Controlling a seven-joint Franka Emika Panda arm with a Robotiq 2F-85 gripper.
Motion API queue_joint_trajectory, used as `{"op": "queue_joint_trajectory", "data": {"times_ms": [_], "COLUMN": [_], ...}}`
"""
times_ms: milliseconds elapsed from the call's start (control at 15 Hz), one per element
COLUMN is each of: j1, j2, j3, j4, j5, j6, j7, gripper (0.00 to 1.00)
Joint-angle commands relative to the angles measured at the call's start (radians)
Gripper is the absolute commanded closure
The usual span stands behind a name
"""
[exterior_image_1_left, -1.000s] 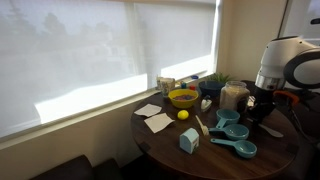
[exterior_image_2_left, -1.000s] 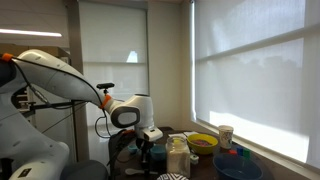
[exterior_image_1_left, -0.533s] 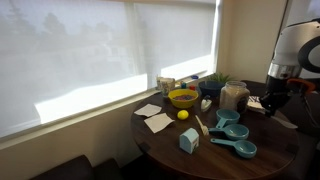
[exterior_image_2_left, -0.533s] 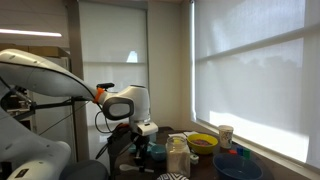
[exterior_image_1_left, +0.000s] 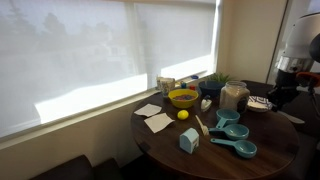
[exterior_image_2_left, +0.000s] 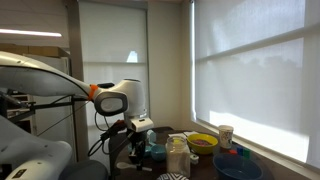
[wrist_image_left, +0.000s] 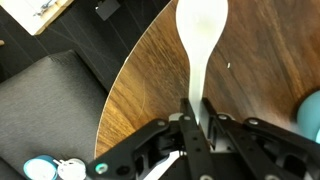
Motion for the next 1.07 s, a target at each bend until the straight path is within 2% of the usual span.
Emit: {"op": "queue_joint_trajectory", "data": {"times_ms": [0, 400, 600, 667, 1000], "j1": [-0.02, -0.099, -0.094, -0.095, -0.095], "j2": [-0.011, -0.007, 0.019, -0.01, 0.004], "j3": [-0.003, -0.029, -0.047, -0.04, -0.045], "j4": [0.025, 0.161, 0.217, 0.182, 0.207], "j5": [-0.009, -0.058, -0.026, -0.037, -0.037], "j6": [0.0, 0.035, 0.093, 0.064, 0.077], "j7": [-0.001, 0.01, 0.005, 0.0, 0.0], "gripper": [0.97, 0.97, 0.97, 0.87, 0.87]}}
